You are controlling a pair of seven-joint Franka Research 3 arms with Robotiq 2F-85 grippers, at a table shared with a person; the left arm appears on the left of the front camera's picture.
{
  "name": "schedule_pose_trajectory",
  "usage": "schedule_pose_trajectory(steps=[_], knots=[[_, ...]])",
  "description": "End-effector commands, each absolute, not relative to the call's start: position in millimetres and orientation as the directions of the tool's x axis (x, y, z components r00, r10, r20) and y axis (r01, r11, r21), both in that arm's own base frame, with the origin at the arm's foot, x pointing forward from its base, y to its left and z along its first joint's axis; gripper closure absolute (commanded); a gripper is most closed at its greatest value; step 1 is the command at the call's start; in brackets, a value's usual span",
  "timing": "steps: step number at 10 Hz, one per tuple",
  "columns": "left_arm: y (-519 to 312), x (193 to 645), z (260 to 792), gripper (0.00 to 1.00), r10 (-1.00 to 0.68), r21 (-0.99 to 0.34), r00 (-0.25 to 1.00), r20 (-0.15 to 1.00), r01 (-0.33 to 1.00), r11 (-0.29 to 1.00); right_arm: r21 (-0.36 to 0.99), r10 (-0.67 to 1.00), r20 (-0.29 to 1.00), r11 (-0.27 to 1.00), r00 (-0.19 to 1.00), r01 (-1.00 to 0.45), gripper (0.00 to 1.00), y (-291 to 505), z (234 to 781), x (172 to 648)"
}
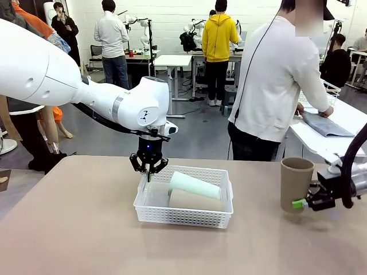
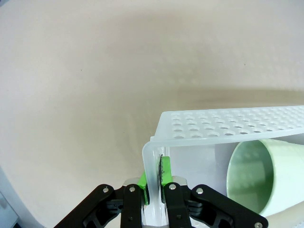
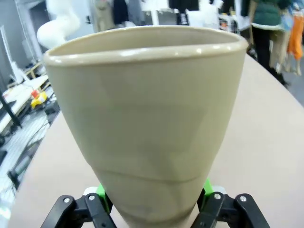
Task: Clean and organize the cups into the basket.
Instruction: Pick up the Reusable plastic cup from the right side of the table and stack it inside the Organizing basket in the center of the table.
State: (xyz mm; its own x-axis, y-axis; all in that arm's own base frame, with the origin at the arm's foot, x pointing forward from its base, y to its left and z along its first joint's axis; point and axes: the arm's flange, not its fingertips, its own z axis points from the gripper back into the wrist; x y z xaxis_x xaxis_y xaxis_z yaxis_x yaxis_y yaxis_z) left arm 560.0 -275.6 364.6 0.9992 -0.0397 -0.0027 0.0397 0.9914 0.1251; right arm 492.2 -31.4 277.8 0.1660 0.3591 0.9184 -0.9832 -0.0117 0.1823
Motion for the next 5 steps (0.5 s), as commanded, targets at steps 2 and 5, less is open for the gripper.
schedule_pose_trajectory(steps=[2, 5], knots=[[-274.8, 560.3, 365.6, 1.0, -0.044, 0.135, 0.999, 0.004, 0.043, 0.99, 0.259, 0.417, 0.863, 0.119, 0.285, -0.959, 1.0, -0.4, 396.1, 480.7], [-274.8, 560.3, 365.6, 1.0, -0.044, 0.135, 0.999, 0.004, 0.043, 0.99, 0.196, 0.424, 0.873, 0.147, 0.241, -0.97, 1.0, 20.9, 460.6, 478.4]])
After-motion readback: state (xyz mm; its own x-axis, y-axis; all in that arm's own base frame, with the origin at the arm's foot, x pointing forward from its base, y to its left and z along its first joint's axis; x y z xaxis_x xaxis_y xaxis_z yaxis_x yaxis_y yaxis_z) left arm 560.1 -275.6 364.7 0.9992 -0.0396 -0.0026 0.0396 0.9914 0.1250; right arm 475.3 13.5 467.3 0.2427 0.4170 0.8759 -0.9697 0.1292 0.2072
